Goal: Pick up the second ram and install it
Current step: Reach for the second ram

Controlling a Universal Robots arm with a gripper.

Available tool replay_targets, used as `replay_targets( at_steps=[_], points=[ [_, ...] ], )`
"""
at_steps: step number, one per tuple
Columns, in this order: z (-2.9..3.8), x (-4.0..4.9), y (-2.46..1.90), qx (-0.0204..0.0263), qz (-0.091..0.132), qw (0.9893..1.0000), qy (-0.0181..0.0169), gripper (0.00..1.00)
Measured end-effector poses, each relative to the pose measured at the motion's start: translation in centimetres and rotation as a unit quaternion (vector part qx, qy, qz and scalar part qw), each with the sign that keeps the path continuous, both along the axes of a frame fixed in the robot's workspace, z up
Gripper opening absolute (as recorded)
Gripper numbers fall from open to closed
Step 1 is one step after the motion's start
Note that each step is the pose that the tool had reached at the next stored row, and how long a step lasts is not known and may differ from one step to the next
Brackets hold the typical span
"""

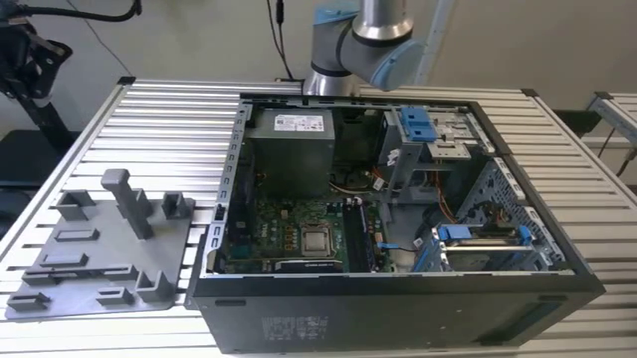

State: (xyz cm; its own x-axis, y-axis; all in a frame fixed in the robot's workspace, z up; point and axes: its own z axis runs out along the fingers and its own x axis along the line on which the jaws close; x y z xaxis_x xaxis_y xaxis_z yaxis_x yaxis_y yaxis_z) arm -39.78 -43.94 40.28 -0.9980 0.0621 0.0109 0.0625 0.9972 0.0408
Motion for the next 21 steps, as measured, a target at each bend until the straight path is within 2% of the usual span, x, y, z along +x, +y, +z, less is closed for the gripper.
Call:
replay_targets(
  at_steps=[11, 17, 21],
  points=[
    [-0.14, -1.97, -0.04, 0.0000, 0.003, 1.0000, -0.0001, 0.11],
    [-0.13, -2.04, -0.05, 0.0000, 0.004, 1.0000, 0.0000, 0.11],
    [-0.19, -1.99, -0.23, 0.0000, 0.008, 1.0000, -0.0001, 0.11]
  ],
)
